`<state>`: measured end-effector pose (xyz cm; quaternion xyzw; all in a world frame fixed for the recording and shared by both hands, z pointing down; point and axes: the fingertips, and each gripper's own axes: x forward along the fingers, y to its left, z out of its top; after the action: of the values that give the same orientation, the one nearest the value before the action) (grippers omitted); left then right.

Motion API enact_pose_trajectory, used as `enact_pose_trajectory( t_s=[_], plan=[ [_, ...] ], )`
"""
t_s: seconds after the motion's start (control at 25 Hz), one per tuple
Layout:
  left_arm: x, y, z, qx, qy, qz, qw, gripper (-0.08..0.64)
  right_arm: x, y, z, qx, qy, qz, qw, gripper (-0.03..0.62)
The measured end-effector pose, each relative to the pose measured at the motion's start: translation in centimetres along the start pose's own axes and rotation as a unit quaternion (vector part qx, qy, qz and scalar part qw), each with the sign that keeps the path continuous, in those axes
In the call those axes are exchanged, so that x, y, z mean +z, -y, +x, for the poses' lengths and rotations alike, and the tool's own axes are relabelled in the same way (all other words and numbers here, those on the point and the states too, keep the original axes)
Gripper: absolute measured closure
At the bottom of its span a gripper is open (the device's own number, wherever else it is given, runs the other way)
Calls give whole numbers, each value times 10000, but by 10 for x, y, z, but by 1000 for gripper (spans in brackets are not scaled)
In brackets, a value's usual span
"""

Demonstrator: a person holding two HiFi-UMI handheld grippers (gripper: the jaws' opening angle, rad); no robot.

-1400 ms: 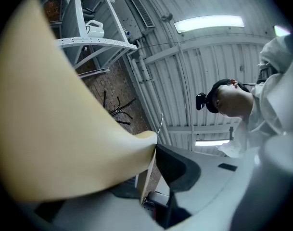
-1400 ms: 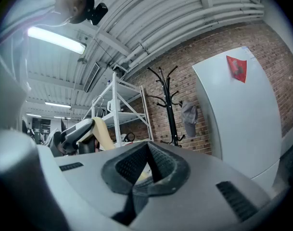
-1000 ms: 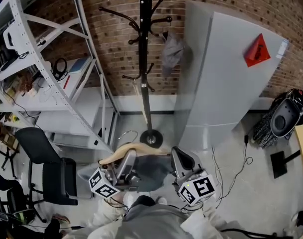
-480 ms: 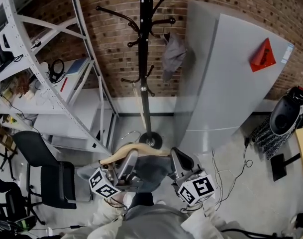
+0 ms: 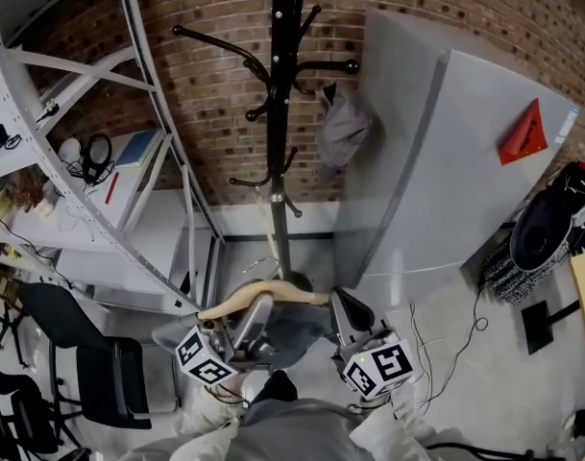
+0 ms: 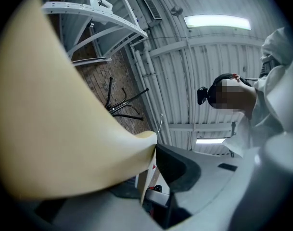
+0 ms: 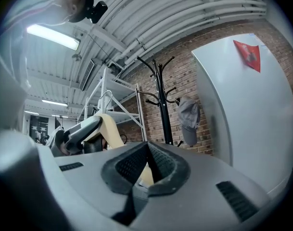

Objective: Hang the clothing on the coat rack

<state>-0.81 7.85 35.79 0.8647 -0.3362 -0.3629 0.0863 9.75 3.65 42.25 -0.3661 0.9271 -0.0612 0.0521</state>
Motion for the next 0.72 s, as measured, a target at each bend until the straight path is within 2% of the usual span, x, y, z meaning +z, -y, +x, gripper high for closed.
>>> enact_pose_trajectory(
  t_s=[0.52,0.72],
  plan=[
    [25,-96,42,-353,-201,-379,9985,459,7,28,110,-326,107,-20,9994,569],
    [35,-125,53,-536,-272,-531,9968,459,13,35,143,-600,229,-124,9979,569]
  ],
)
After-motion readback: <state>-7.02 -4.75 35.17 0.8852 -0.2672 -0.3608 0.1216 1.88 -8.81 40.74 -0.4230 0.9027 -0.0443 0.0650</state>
